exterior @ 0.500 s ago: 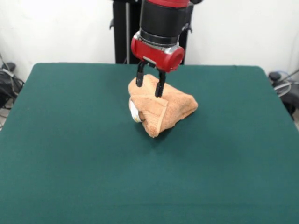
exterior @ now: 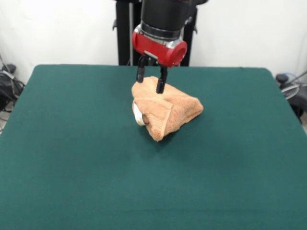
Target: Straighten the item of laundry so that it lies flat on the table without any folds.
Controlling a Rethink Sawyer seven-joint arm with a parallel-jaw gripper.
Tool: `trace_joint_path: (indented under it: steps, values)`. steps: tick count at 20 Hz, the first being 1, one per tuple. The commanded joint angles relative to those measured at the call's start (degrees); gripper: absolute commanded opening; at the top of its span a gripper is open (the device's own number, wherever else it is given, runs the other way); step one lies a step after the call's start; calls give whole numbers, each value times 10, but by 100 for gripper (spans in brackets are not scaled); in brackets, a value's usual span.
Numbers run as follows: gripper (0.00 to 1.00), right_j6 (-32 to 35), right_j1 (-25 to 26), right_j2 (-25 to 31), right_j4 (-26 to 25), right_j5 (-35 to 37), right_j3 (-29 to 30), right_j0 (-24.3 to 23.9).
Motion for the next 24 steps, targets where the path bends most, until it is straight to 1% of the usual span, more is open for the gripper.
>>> trace_joint_path:
  steps: [1, 5, 14, 17, 21, 24]
  values:
    - [100, 118, -19, -19, 2, 99, -44, 20]
    - [100, 128, -19, -30, 3, 110, -53, 30]
    - [100, 128, -10, -23, 9, 114, -65, 28]
    - [100, 133, 3, -25, 10, 122, -88, 30]
    - [100, 151, 13, -40, 11, 146, -112, 43]
    - [100, 157, 33, -38, 16, 141, -131, 45]
